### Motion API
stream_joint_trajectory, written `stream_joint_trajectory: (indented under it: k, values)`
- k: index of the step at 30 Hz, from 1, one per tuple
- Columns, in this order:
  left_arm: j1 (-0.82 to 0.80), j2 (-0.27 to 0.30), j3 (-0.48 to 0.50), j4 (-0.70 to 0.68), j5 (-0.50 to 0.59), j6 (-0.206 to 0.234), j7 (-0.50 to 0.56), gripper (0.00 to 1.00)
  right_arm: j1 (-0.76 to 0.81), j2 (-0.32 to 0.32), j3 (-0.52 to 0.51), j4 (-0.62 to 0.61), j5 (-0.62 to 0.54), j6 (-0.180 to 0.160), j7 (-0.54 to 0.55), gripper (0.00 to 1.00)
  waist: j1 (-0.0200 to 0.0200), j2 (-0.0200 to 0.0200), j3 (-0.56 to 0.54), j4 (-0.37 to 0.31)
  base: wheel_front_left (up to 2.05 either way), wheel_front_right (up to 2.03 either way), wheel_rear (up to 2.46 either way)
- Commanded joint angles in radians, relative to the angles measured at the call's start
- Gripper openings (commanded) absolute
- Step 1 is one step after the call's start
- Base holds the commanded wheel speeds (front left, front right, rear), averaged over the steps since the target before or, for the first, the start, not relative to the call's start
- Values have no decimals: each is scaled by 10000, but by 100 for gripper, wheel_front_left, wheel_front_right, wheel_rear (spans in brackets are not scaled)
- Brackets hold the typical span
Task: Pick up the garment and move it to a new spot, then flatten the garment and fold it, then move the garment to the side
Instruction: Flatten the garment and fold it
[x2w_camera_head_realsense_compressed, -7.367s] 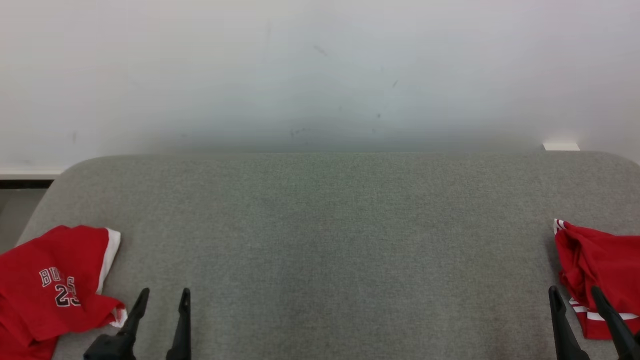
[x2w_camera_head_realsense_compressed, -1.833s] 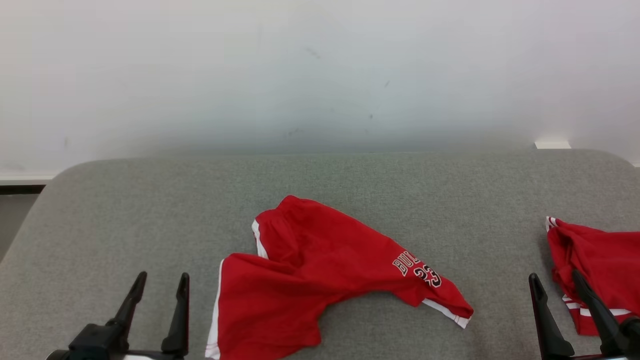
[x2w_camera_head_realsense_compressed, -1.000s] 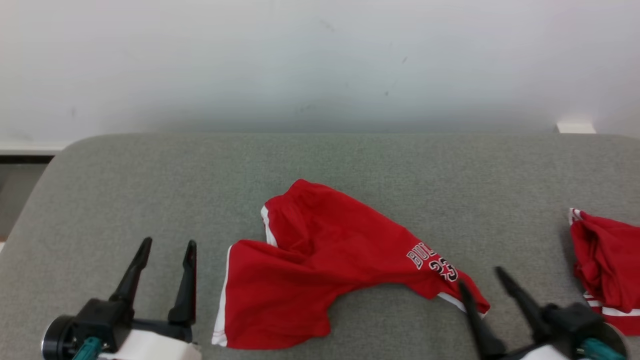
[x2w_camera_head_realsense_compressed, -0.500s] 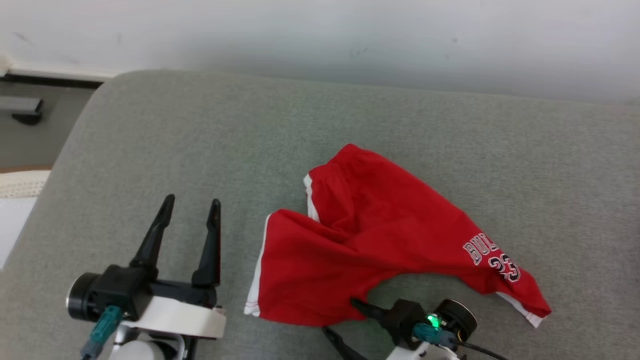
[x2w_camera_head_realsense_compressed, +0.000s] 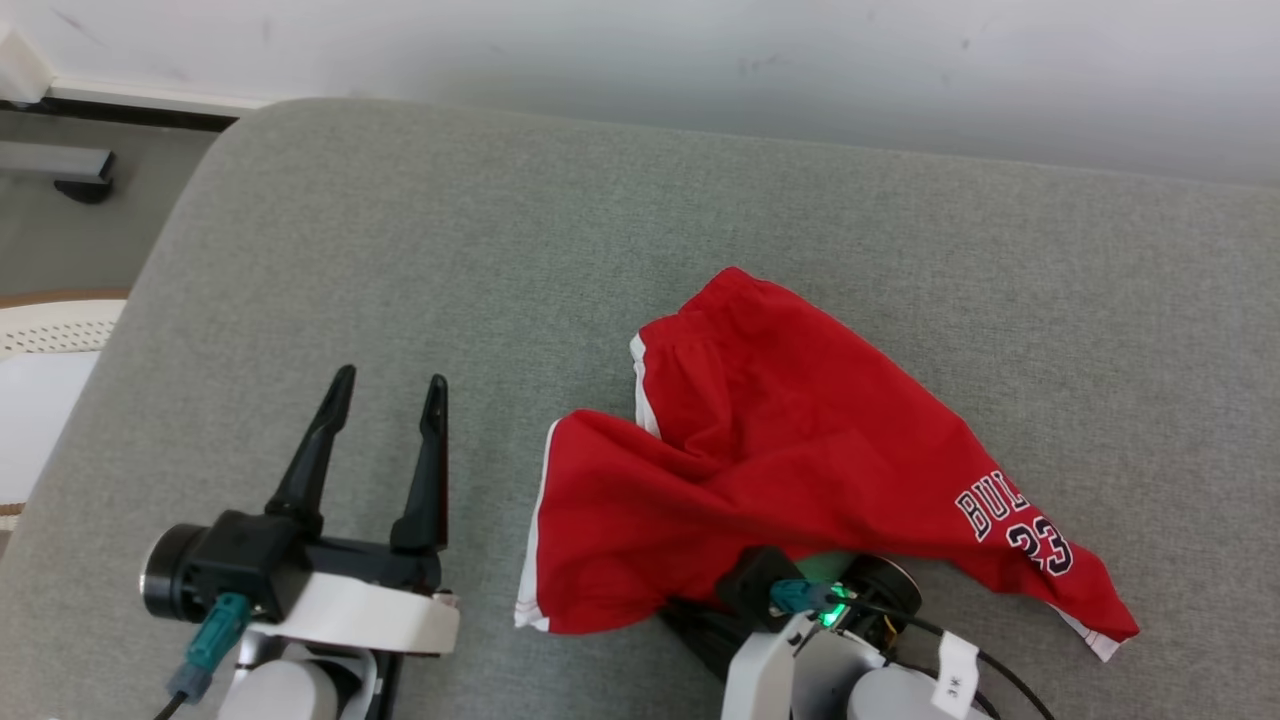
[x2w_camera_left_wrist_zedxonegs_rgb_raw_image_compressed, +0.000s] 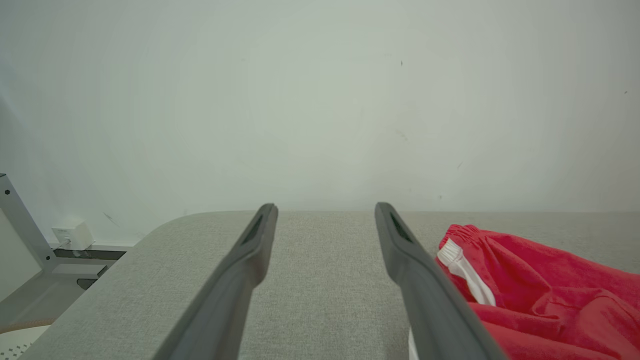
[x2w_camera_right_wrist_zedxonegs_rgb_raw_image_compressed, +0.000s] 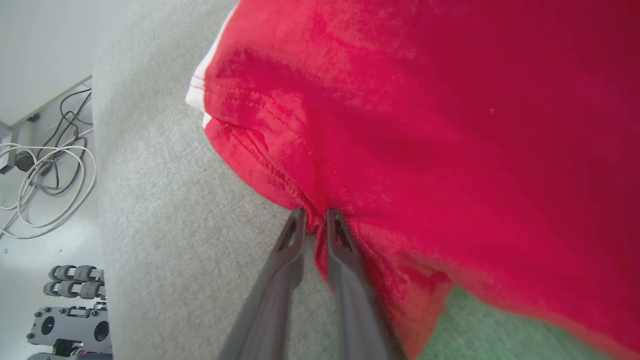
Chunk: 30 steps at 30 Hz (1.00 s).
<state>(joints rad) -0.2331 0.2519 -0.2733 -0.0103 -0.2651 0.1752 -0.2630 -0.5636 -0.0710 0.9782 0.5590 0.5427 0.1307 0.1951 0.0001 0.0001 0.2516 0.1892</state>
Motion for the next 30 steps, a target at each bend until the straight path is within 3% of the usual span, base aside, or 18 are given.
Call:
stream_joint_trajectory:
  k: [1,9,14,21,30]
  values:
    - [44,-5,73,-41,88,0,-12,100,230,-221,284,157,144,0,-46,0,-1,-1,-25,-84,0,0,0]
    - [364,56,434,-145,225,1,-14,100,330,-1302,-1283,-1985,349,-13,-1410,0,-1,-1,-252,-668,0,0,0]
    - [470,61,561,-209,293,-20,-12,100,895,-1912,-3059,-3258,-87,-13,-1235,0,-1,-1,-276,-1030,0,0,0]
    - [334,-12,542,-197,364,-123,-12,100,1509,-1980,-5411,-4462,-634,-13,-468,0,-1,-1,-169,-1119,0,0,0]
    - [97,-209,477,-84,379,-265,-11,100,1498,-1885,-8244,-3784,-822,-13,253,0,-1,-1,192,-829,0,0,0]
